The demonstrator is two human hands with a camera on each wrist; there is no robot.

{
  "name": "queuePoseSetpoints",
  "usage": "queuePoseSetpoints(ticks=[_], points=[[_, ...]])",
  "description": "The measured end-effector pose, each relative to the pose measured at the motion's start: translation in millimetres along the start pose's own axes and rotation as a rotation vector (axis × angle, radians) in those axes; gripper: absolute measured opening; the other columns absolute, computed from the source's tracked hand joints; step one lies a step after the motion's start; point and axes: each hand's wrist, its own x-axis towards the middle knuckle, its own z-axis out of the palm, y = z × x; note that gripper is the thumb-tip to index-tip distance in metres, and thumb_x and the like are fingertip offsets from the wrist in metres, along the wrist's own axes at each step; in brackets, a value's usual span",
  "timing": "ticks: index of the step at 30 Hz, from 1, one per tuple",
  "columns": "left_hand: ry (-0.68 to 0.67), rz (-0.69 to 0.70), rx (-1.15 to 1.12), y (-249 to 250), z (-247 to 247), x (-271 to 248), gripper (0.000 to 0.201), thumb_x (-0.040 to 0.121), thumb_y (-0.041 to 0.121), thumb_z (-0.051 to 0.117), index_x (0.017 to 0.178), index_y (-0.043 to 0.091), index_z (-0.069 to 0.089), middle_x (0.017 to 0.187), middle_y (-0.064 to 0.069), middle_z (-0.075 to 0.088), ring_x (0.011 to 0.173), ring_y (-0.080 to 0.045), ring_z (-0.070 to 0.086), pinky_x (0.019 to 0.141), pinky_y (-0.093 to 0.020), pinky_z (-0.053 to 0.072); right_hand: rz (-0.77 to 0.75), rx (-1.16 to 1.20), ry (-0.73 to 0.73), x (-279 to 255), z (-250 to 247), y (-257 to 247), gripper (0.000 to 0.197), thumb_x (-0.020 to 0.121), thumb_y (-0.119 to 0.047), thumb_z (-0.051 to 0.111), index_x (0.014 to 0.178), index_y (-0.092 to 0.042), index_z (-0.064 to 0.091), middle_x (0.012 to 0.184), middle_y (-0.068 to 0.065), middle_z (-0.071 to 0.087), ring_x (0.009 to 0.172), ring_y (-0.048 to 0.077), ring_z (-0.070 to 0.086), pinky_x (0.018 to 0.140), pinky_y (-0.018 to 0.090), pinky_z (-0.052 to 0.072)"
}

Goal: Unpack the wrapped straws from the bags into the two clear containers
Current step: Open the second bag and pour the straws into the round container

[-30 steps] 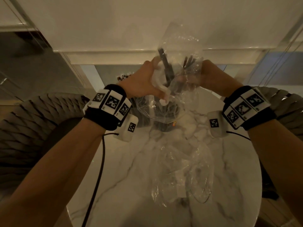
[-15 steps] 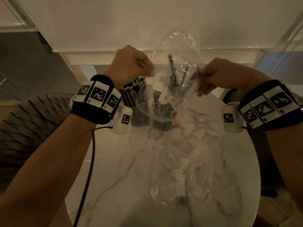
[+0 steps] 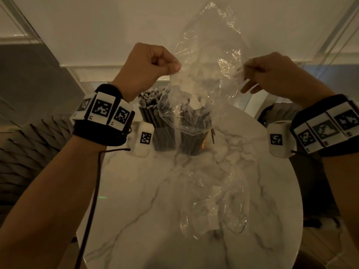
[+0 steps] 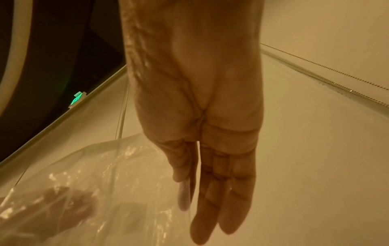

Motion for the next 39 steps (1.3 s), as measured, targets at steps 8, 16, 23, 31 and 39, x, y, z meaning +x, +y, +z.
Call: queuePoseSetpoints(ticks=[8,16,23,31,39], points=[[0.108,0.099,-0.022,8,-11,-3,0.008,0.09,0.022,0.062,0.091,0.015,0.066,0.085,-0.002,0.068,0.078,-0.009,0.06,0.075,-0.022,0.05,-0.058,-0.003,0.28,-16,-5,-19,0.024,0.092,-0.015,0.044,0.084,-0.012,0.067,0.082,0.004,0.071,0.071,0.017,0.072,0.072,0.028,0.056],[0.311,0.266,-0.155,27,-29,-16,0.011,0.097,0.02,0.043,0.092,0.011,0.049,0.091,-0.009,0.056,0.083,-0.029,0.058,0.076,-0.057,0.052,-0.355,0.124,0.564,-32,-4,-65,0.03,0.087,-0.008,0.035,0.072,-0.026,0.054,0.071,0.003,0.063,0.063,0.015,0.061,0.066,0.035,0.054],[0.313,0.173,-0.078,6,-53,-65,0.011,0.1,0.015,0.038,0.092,0.017,0.046,0.081,0.005,0.053,0.061,0.002,0.055,0.049,-0.015,0.05,-0.273,0.283,0.299,-54,45,-86,0.028,0.084,-0.013,0.043,0.069,0.004,0.058,0.064,0.015,0.063,0.056,0.023,0.061,0.062,0.042,0.055],[-0.002,-0.423,-0.035,-131,-45,-181,0.015,0.098,0.018,0.046,0.086,0.016,0.055,0.089,-0.012,0.061,0.066,-0.013,0.058,0.049,-0.021,0.056,0.036,-0.075,-0.433,-97,182,-34,0.027,0.091,-0.018,0.049,0.08,0.004,0.062,0.078,0.018,0.068,0.069,0.029,0.067,0.07,0.04,0.057],[-0.053,-0.851,-0.051,-218,5,-218,0.023,0.098,0.029,0.046,0.11,0.011,0.055,0.115,-0.012,0.059,0.087,-0.019,0.061,0.065,-0.025,0.053,0.367,-0.118,-0.653,-86,163,26,0.024,0.091,-0.024,0.055,0.075,-0.01,0.068,0.075,0.008,0.073,0.069,0.021,0.071,0.064,0.025,0.054]])
